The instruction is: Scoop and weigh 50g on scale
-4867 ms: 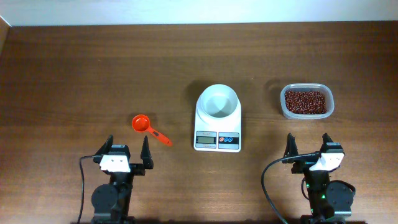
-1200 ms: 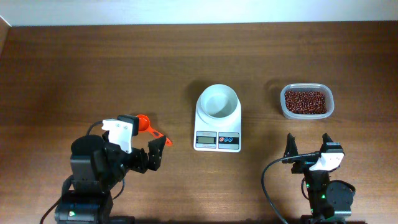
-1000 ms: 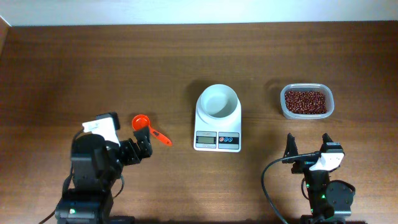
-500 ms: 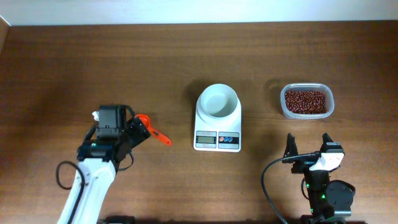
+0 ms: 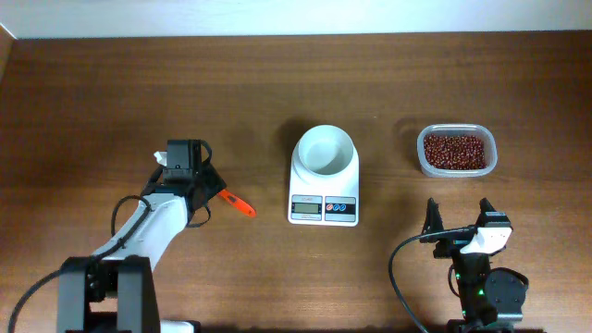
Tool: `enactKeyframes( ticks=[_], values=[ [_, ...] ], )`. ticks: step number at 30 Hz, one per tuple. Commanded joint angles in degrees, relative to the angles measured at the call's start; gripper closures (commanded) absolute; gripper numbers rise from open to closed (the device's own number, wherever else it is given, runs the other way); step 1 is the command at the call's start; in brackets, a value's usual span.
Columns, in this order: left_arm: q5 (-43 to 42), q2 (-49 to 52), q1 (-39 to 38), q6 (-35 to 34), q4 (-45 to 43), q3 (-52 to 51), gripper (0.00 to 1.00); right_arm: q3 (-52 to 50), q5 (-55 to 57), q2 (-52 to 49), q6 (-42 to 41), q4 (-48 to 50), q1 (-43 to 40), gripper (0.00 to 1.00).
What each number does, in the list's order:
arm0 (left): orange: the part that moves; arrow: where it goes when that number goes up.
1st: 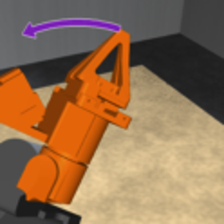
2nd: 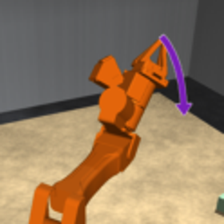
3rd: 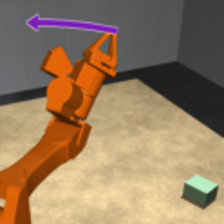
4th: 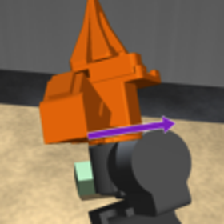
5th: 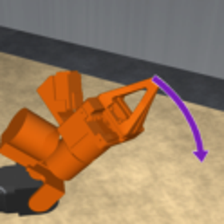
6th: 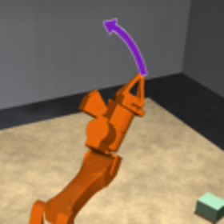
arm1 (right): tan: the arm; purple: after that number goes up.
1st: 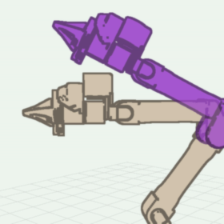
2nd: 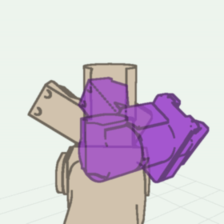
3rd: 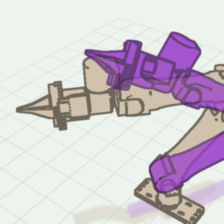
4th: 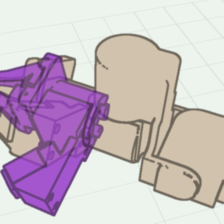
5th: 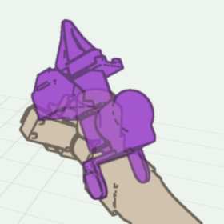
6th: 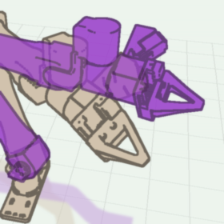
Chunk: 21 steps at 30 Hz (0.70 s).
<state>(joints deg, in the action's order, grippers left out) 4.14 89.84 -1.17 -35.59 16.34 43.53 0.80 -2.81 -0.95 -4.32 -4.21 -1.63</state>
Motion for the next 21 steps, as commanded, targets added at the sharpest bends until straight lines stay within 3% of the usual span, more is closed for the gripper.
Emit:
enactKeyframes(
  ticks=[1,5,7,10,11,12,13,14,16,20,21],
  values=[
    [0.66,2.91,-0.17,-0.02,-0.24,0.66,0.51,-0.48,0.09,0.15,0.04,-0.04,-0.26,0.01],
    [2.4,5.46,-0.17,-0.02,-0.92,0.66,0.87,-0.48,0.09,0.15,0.04,-0.04,-0.26,0.01],
    [2.78,5.46,-0.17,-0.02,-1.97,0.66,1.0,-0.48,0.09,0.15,0.04,-0.04,-0.26,0.01],
    [-0.31,5.46,-0.17,0.04,-3.23,0.66,1.0,-0.48,0.09,0.15,0.04,-0.04,-0.26,0.01],
    [-0.26,5.46,-0.17,0.04,-3.23,0.66,0.95,-0.48,0.09,0.15,0.04,-0.04,-0.26,0.01],
    [-0.26,5.44,-0.17,0.02,-3.23,0.66,0.75,-0.48,0.09,0.15,0.04,-0.02,-0.26,0.01],
    [-0.31,5.46,-0.17,0.0,-2.69,0.66,0.82,-0.48,0.09,0.15,0.04,-0.04,-0.26,0.01],
    [-0.28,5.46,-0.17,-2.69,-0.72,0.66,1.0,-0.48,0.09,0.15,0.04,-0.04,-0.26,0.01],
    [-0.24,5.46,-0.17,-16.5,4.22,0.66,1.0,-0.48,0.09,0.15,0.04,-0.04,-0.26,0.01],
    [-1.14,5.46,-0.17,-37.35,10.99,0.66,1.0,-0.48,0.09,0.15,0.04,-0.04,-0.26,0.01],
    [-2.05,5.46,-0.17,-39.26,11.21,0.66,0.88,-0.48,0.09,0.15,0.04,-0.04,-0.26,0.01]
  ],
)
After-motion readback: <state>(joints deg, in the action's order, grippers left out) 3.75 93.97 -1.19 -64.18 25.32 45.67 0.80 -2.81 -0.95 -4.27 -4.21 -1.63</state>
